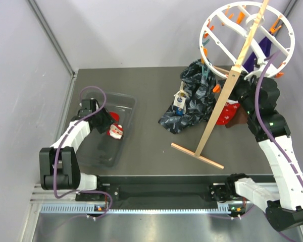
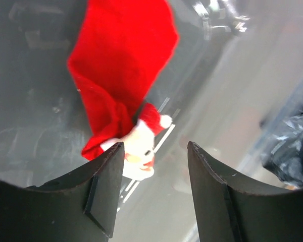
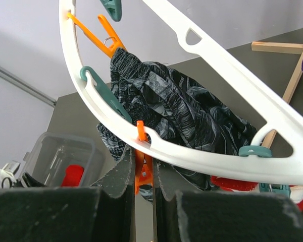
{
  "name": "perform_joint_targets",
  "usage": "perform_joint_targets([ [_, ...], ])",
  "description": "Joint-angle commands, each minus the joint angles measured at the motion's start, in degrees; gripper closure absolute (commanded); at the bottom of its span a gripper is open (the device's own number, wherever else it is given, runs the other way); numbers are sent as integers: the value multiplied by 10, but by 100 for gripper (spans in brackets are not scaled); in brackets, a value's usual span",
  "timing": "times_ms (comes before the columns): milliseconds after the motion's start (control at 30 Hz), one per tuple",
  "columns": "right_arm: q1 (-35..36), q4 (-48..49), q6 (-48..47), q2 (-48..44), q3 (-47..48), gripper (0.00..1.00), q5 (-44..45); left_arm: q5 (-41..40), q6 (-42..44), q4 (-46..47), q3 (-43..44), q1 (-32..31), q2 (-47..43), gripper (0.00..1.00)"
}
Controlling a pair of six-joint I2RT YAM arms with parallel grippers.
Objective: Clip the socks to the hanger
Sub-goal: Pick up the sock from the bin.
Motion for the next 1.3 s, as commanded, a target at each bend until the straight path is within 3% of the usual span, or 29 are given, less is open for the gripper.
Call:
perform_joint_targets([
  [0,-1,2,2,0,-7,100,-18,-22,-20,32,-20,1,15,43],
  [167,-2,6,6,1,-8,100,-18,-15,-27,48,-25,1,31,48],
  [433,-2,4,5,-4,-9,100,-18,-16,-8,51,-33,1,26,69],
  [500,-2,6,6,-4,-11,100,-18,-12,-3,53,-34,1,32,69],
  [633,-2,7,8,-4,-12,100,-18,-9,10,37,-15,0,56,59],
  [733,-2,7,8,-7,-13,100,-18,-27,2,31,-13,1,66,59],
  [867,-2,9,8,-8,-13,100,-18,-42,-13,32,-11,1,83,69],
  [1000,-2,6,7,-7,-11,100,-18,-46,-7,37,-1,0,65,100],
  [1267,-2,6,5,-7,-12,100,-33,-22,79,23,69,1,-31,100],
])
